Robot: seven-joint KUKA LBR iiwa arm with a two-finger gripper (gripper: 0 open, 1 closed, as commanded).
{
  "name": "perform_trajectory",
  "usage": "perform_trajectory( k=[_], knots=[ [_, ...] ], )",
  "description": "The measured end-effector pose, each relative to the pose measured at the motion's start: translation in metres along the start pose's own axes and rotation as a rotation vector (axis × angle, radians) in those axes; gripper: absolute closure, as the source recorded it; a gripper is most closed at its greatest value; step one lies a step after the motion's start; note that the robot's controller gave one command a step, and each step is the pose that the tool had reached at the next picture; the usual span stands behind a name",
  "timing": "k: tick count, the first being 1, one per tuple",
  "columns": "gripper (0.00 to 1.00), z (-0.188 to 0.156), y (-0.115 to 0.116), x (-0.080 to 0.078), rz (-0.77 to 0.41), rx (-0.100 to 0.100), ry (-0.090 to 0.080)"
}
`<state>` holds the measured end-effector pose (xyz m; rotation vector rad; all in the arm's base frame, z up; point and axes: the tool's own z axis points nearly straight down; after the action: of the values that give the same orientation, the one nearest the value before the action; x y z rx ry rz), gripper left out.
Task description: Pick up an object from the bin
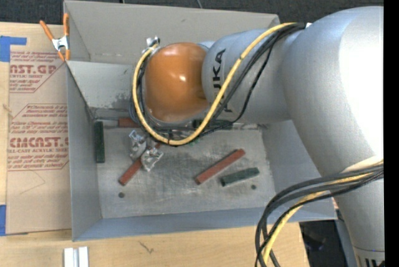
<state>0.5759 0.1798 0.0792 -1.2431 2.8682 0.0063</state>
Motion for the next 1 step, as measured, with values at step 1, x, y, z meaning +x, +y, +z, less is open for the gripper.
perform_trajectory(
  k=[1],
  knots=[
    [1.0,-0.0153,0.0021,0.0041,-0.001,-0.007,0.017]
  ],
)
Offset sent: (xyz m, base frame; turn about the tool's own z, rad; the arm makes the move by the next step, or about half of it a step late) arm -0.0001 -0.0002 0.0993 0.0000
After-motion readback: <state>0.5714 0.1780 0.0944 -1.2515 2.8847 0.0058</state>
